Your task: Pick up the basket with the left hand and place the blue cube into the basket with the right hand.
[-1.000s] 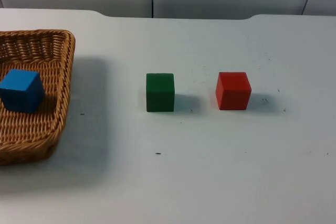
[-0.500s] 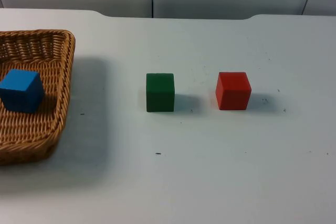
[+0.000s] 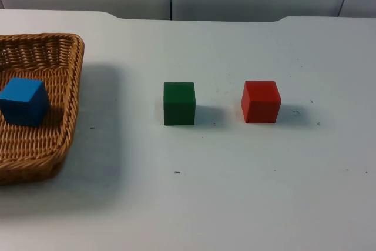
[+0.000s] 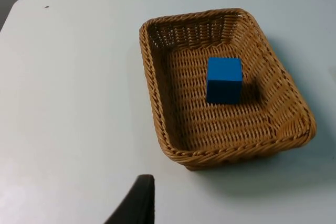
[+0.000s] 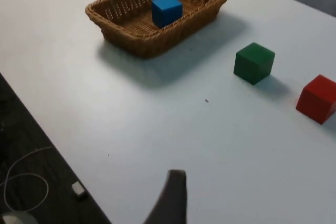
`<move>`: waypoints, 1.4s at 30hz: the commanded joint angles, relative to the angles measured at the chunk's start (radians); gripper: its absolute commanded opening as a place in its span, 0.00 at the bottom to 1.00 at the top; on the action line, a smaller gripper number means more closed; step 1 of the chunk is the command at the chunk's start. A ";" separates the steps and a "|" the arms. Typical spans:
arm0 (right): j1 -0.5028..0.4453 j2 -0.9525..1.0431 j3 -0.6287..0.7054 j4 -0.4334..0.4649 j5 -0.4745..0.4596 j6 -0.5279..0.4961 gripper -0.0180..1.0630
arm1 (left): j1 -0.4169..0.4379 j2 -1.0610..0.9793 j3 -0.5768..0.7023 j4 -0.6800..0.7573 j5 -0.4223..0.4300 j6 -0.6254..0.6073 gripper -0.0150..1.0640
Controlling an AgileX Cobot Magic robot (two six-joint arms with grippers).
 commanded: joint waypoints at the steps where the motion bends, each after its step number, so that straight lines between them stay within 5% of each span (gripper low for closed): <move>1: 0.002 -0.005 0.008 0.004 -0.002 0.004 0.74 | -0.007 -0.005 0.002 -0.008 -0.008 -0.004 0.99; 22: 0.002 -0.005 0.019 -0.013 0.009 0.011 0.75 | -0.007 -0.005 0.002 -0.008 -0.008 -0.004 0.99; 28: 0.002 -0.005 0.019 -0.013 0.009 0.011 0.99 | -0.007 -0.005 0.002 -0.008 -0.008 -0.004 0.99; 42: 0.002 -0.005 0.019 -0.013 0.009 0.011 0.99 | -0.007 -0.005 0.002 -0.008 -0.008 -0.004 0.99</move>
